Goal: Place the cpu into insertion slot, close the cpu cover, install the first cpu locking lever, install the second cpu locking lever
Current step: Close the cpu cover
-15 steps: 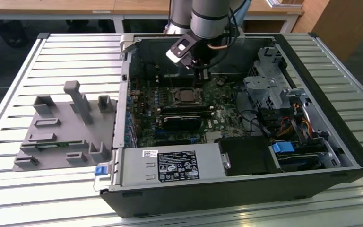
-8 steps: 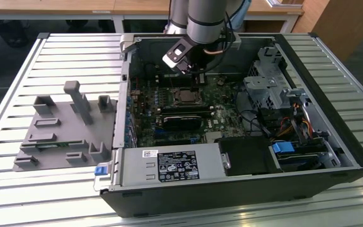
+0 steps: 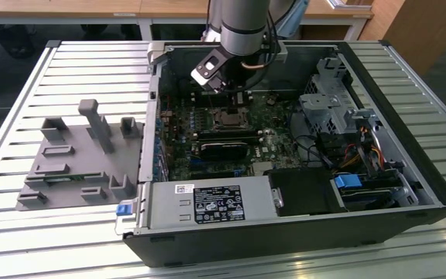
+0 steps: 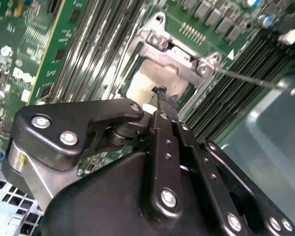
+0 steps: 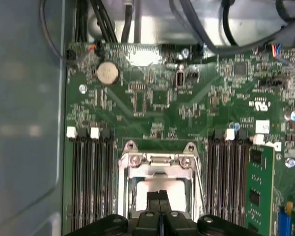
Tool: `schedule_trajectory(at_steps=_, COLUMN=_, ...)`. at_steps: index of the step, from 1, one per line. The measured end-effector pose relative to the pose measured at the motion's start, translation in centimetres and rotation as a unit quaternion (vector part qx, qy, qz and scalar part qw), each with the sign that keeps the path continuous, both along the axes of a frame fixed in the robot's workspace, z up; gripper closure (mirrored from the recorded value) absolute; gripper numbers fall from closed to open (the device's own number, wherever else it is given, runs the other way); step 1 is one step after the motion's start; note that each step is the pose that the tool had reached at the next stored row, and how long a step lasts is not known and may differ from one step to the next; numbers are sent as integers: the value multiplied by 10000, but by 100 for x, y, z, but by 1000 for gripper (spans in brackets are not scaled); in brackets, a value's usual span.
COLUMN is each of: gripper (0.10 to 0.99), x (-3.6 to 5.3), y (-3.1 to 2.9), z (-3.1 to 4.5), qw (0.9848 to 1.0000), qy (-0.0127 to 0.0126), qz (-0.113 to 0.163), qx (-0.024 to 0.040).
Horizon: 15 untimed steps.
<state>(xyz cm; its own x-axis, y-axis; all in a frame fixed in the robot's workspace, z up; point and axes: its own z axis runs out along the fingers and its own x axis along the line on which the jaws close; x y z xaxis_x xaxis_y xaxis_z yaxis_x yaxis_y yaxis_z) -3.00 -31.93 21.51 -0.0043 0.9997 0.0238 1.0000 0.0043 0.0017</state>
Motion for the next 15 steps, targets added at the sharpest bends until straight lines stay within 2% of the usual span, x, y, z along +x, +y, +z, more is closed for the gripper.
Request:
schedule_trajectory(at_steps=7, gripper=980, x=-167, y=-1, z=-42, qw=10000, qy=0, qz=0, qx=0)
schedule_trajectory(at_steps=15, gripper=980, x=-209, y=-1, z=-119, qw=10000, qy=0, qz=0, qx=0)
